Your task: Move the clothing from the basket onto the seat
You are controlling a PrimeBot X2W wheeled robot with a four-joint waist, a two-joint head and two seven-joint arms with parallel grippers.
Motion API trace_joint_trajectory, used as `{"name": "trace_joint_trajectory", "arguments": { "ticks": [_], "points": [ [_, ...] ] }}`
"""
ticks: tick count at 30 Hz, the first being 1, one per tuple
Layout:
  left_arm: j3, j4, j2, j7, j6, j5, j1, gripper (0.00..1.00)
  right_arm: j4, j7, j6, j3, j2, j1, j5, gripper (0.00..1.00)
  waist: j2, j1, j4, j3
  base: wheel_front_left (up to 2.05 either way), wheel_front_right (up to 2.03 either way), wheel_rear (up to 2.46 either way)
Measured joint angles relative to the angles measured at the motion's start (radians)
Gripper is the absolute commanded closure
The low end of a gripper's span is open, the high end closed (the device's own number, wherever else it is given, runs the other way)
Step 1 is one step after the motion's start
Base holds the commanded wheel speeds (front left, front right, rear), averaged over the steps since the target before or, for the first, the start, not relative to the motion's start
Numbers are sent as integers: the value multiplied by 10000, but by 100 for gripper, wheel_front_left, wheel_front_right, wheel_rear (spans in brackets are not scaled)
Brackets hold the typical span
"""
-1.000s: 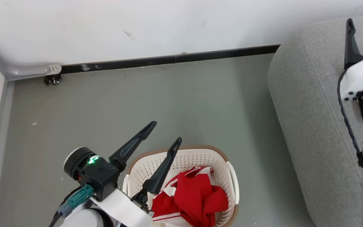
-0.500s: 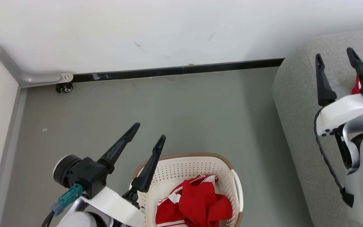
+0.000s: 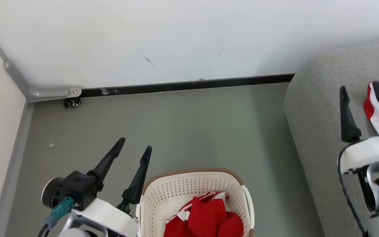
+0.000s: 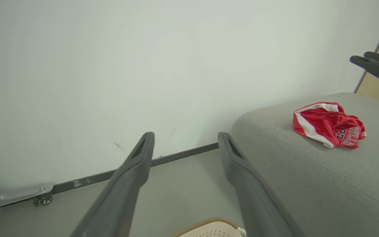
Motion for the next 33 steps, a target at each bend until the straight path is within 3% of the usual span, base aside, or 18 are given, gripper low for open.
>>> {"name": "trace_joint_trajectory", "arguments": {
  "ticks": [27, 33],
  "points": [
    [449, 805, 27, -90, 619, -376, 749, 0, -1070, -439, 0, -871, 167, 2479, 1156, 0, 0, 0, -29, -1027, 0, 0, 0],
    [458, 805, -42, -100, 708, -376, 792, 0, -1101, -439, 0, -623, 182, 2909, 1212, 0, 0, 0, -79, -1072, 0, 0, 0]
  ]
}}
